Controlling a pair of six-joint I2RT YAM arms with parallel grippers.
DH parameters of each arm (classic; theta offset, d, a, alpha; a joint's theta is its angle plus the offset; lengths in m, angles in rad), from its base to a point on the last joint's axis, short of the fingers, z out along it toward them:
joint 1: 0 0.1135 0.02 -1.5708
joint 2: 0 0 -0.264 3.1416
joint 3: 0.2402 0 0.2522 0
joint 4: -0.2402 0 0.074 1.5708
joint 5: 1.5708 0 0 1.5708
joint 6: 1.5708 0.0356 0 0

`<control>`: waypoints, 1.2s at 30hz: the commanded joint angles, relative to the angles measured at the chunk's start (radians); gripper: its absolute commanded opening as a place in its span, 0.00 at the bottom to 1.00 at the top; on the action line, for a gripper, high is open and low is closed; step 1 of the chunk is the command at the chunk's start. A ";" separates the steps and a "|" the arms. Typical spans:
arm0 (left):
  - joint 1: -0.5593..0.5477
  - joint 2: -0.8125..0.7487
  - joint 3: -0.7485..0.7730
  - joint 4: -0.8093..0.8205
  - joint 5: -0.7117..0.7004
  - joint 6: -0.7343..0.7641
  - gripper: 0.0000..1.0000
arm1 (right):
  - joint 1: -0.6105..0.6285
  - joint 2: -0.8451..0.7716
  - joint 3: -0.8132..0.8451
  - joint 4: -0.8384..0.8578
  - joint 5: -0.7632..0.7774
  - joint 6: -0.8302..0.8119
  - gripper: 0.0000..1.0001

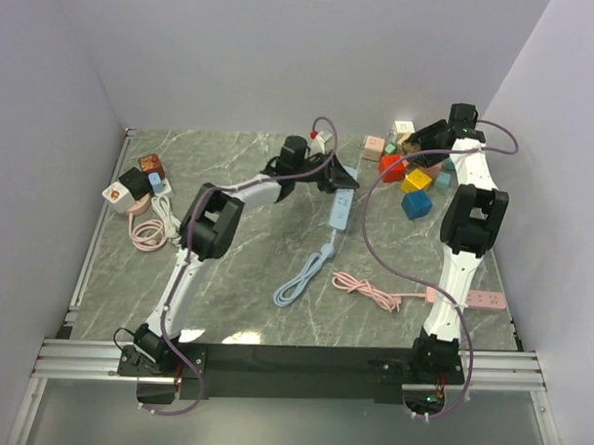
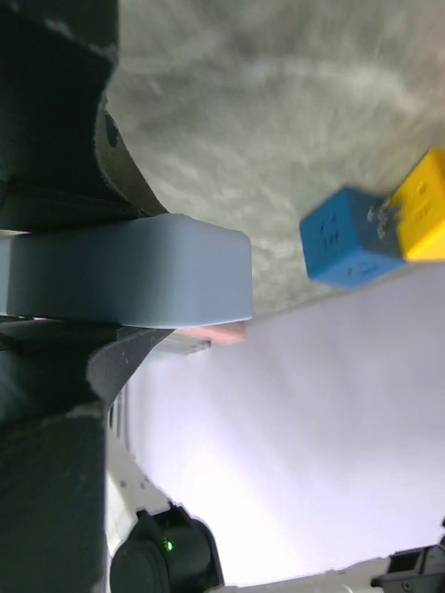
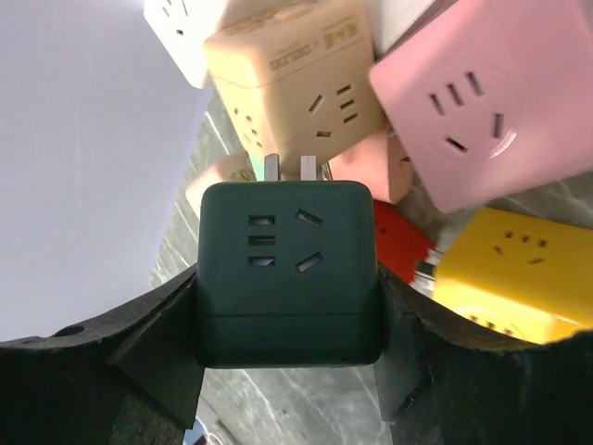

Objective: Pull the plug off the socket

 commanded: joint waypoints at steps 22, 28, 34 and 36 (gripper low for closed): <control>-0.015 -0.059 -0.040 -0.033 -0.064 -0.067 0.99 | 0.040 -0.501 -0.317 -0.031 0.105 -0.205 0.96; 0.083 -0.294 -0.206 -0.323 -0.285 0.139 0.99 | 0.173 -0.604 -0.492 -0.096 0.198 -0.302 0.97; 0.168 -0.411 -0.369 -0.441 -0.347 0.207 0.99 | 0.365 -0.570 -0.582 -0.086 0.188 -0.330 0.98; 0.179 -0.434 -0.413 -0.451 -0.356 0.210 0.99 | 0.411 -0.523 -0.558 -0.080 0.166 -0.351 0.98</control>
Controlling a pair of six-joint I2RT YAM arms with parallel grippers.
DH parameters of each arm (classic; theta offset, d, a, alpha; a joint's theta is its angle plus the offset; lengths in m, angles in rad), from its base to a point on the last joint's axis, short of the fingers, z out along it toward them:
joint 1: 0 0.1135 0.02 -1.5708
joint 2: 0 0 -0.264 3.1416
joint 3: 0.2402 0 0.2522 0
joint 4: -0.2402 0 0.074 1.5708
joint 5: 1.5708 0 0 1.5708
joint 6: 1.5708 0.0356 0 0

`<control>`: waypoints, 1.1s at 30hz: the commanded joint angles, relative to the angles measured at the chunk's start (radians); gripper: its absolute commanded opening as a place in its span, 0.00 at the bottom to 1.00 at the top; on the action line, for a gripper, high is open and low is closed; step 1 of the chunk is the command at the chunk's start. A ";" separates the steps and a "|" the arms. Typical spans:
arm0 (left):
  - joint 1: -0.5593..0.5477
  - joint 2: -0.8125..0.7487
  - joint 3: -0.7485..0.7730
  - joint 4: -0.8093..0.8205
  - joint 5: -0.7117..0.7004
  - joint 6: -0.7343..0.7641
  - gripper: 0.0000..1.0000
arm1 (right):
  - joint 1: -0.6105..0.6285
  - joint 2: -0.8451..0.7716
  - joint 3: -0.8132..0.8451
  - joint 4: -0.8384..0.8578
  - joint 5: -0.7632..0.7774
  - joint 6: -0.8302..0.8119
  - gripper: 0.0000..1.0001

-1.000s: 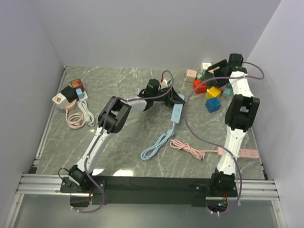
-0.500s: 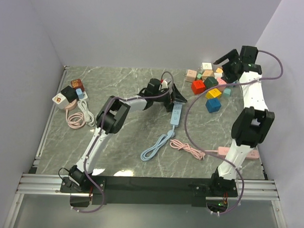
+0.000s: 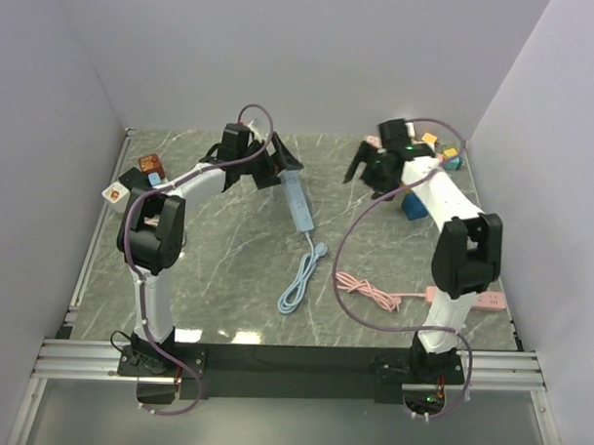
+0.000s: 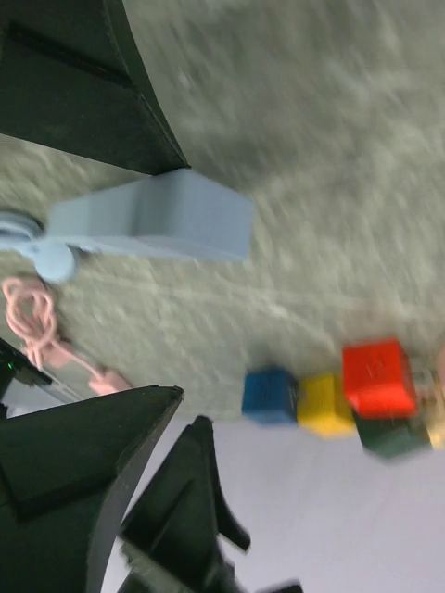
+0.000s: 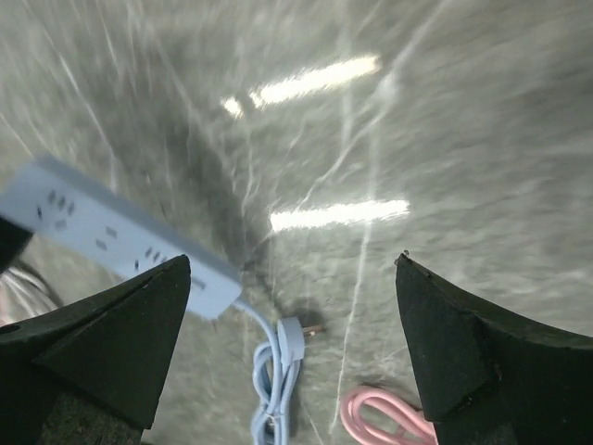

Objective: Pull the plug off the socket

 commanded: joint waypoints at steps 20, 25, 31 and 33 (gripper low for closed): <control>0.120 -0.270 -0.399 -0.013 -0.210 0.000 0.99 | 0.342 0.474 0.466 -0.091 -0.038 -0.333 0.94; 0.144 -0.372 -0.520 -0.025 -0.203 0.005 0.99 | 0.378 0.574 0.580 -0.179 0.099 -0.261 0.88; 0.187 -0.504 -0.641 -0.031 -0.180 0.014 0.99 | 0.377 0.563 0.433 -0.168 0.166 -0.150 0.81; 0.195 -0.547 -0.657 -0.047 -0.178 0.031 0.99 | 0.378 0.539 0.370 -0.136 0.167 -0.146 0.78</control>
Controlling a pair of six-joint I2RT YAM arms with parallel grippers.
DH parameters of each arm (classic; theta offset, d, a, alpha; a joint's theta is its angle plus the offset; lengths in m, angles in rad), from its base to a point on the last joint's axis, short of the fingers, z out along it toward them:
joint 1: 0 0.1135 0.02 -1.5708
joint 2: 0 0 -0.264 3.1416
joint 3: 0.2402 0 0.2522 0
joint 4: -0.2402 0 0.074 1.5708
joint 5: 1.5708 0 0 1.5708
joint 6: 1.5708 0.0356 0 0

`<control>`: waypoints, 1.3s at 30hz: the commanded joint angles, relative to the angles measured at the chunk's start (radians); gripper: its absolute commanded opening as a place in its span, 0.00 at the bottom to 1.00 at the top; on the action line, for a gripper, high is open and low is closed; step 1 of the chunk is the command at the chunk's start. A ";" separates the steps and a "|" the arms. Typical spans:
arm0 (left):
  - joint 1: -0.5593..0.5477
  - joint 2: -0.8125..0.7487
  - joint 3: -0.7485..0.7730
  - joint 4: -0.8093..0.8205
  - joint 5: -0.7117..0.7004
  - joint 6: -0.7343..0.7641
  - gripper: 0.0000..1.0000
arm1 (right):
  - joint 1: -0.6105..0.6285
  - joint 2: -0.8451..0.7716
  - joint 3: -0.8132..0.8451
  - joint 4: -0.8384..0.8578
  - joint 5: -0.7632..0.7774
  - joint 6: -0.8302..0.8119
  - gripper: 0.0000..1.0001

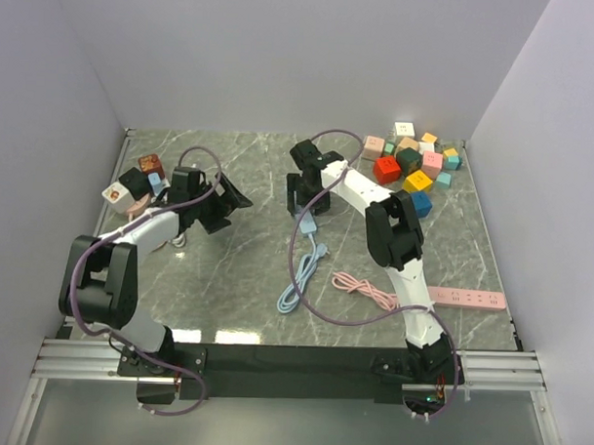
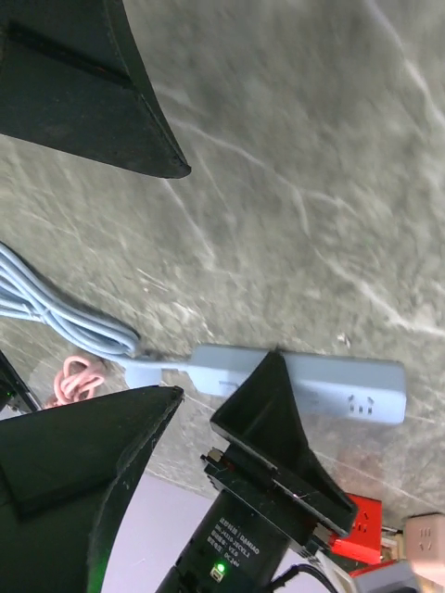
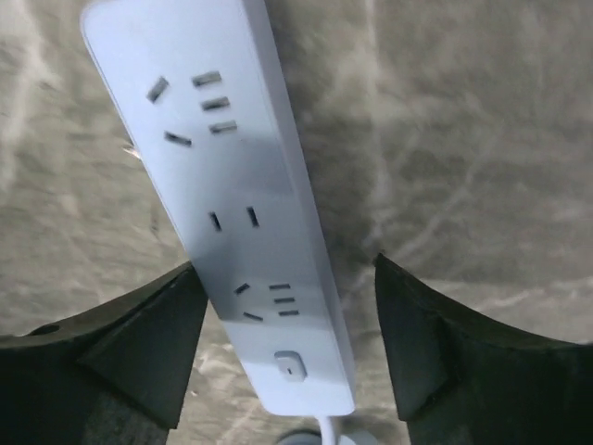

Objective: Pull the plug off the socket

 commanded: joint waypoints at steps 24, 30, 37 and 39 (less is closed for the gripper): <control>0.040 -0.205 -0.061 -0.069 0.160 0.101 0.99 | -0.588 -0.828 -1.180 0.332 0.035 0.571 0.00; 0.040 -0.199 -0.042 -0.075 0.168 0.110 0.99 | -0.887 -0.819 -1.183 0.322 0.001 0.578 0.00; 0.043 -0.203 -0.018 -0.124 0.125 0.141 0.99 | -1.063 -0.848 -1.168 0.295 0.046 0.568 0.00; 0.045 -0.200 -0.006 -0.133 0.113 0.146 0.99 | -1.082 -0.862 -1.169 0.293 0.073 0.569 0.00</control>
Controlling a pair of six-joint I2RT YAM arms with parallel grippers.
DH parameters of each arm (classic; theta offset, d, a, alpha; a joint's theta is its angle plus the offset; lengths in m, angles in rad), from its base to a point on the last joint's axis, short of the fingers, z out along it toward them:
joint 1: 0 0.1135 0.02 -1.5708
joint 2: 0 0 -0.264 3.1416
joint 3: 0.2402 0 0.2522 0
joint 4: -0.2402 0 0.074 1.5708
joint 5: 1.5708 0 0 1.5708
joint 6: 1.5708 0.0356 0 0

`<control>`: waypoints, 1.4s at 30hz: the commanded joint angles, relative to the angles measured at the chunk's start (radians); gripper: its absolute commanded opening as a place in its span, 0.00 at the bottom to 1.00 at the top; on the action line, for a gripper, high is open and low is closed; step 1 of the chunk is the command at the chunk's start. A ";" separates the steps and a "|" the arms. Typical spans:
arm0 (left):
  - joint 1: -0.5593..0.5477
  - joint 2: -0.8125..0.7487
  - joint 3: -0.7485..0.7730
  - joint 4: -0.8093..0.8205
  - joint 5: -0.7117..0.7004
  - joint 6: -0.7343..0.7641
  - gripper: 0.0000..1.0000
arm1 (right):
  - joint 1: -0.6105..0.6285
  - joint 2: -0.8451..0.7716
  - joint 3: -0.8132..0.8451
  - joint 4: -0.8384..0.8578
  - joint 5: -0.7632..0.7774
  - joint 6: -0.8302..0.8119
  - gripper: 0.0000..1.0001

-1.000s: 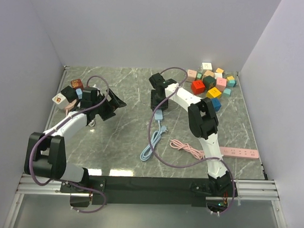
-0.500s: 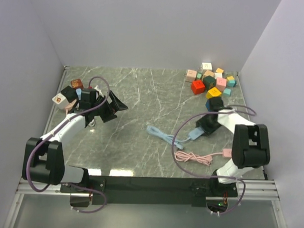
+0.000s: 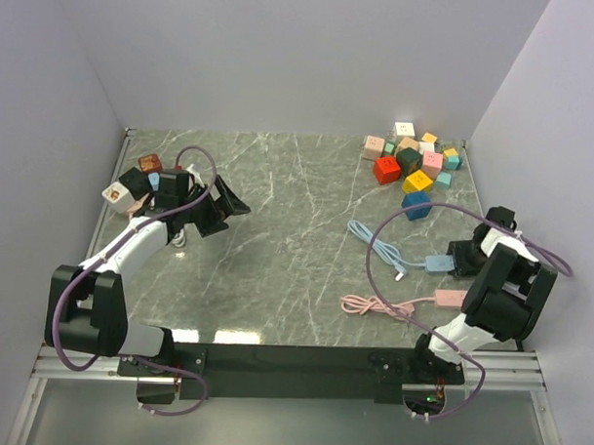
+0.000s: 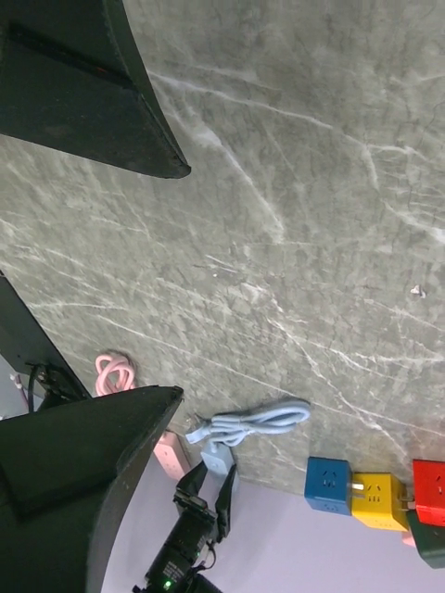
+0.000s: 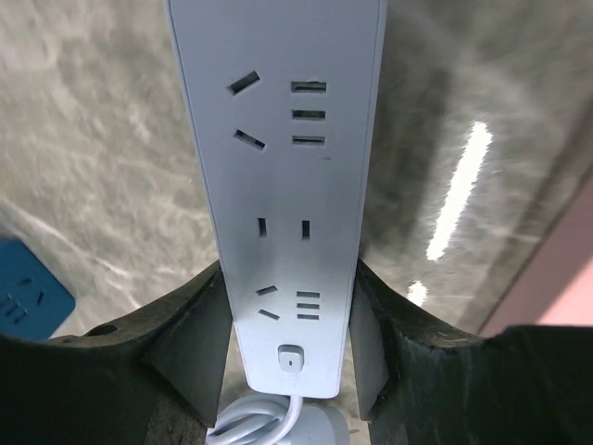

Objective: Pull the plug off the socket

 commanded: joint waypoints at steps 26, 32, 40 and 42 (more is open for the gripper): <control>0.391 0.193 0.477 -0.289 -0.353 0.156 0.99 | 0.588 -0.172 0.315 0.006 -0.082 -0.351 0.94; 0.395 0.326 0.632 -0.392 -0.466 0.208 0.97 | 0.816 -0.096 0.376 0.017 -0.071 -0.362 0.95; 0.357 0.342 0.496 -0.389 -0.466 0.239 0.75 | 0.890 0.038 0.427 0.021 -0.114 -0.365 0.94; 0.325 0.352 0.454 -0.381 -0.466 0.249 0.69 | 0.902 0.062 0.451 0.012 -0.114 -0.371 0.94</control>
